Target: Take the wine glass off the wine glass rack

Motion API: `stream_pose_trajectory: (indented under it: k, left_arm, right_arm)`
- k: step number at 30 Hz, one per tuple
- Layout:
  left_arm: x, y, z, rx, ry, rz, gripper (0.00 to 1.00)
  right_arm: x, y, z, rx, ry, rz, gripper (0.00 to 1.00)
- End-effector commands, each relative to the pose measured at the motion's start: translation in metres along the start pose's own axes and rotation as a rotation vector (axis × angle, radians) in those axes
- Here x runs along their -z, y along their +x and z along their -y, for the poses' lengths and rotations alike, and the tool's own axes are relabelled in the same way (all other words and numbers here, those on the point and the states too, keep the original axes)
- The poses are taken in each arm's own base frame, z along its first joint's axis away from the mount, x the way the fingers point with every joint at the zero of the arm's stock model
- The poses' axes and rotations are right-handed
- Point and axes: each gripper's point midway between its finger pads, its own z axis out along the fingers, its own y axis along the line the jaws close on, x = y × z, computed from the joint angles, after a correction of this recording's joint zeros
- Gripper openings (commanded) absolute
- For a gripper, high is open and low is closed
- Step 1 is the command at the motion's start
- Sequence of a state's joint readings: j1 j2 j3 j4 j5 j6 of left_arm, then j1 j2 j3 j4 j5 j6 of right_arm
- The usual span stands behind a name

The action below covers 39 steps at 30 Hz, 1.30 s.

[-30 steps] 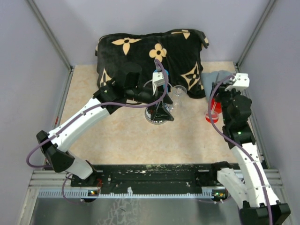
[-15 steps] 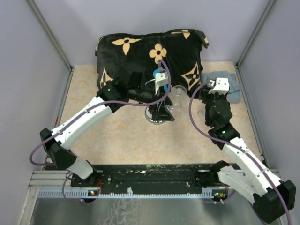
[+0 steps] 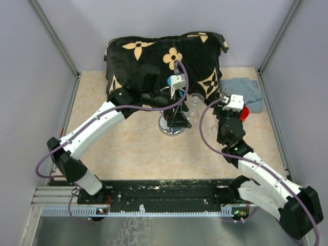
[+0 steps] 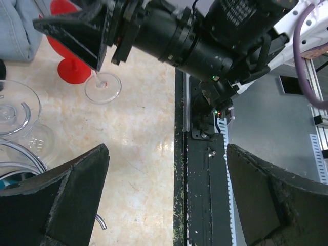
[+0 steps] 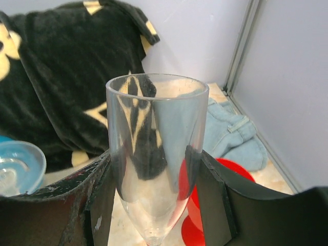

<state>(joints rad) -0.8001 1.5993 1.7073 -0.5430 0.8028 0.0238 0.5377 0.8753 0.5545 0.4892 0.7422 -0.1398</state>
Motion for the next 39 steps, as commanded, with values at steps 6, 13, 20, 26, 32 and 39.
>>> stream_pose_trajectory:
  k: [6, 13, 20, 26, 32, 39]
  left_arm:
    - [0.002, -0.006, -0.007, 0.004, -0.013, -0.003, 1.00]
    - [0.002, -0.004, -0.015, 0.034, -0.023, -0.019, 1.00]
    - [0.003, -0.010, -0.027, 0.063, -0.020, -0.024, 1.00]
    - [0.001, -0.016, -0.039, 0.094, -0.018, -0.024, 0.99]
    - [0.000, -0.016, -0.045, 0.102, -0.028, -0.027, 1.00]
    - [-0.005, -0.011, -0.051, 0.137, -0.005, -0.033, 1.00]
  right_arm:
    - [0.005, 0.008, -0.004, -0.076, 0.017, 0.083, 0.00]
    - [0.002, 0.023, -0.007, -0.076, 0.028, 0.108, 0.00]
    - [0.002, 0.040, -0.007, -0.083, 0.037, 0.115, 0.00]
    - [0.004, 0.050, -0.003, -0.101, 0.063, 0.124, 0.00]
    - [0.004, 0.054, -0.003, -0.097, 0.069, 0.162, 0.00]
    - [0.004, 0.061, -0.002, -0.086, 0.084, 0.188, 0.00]
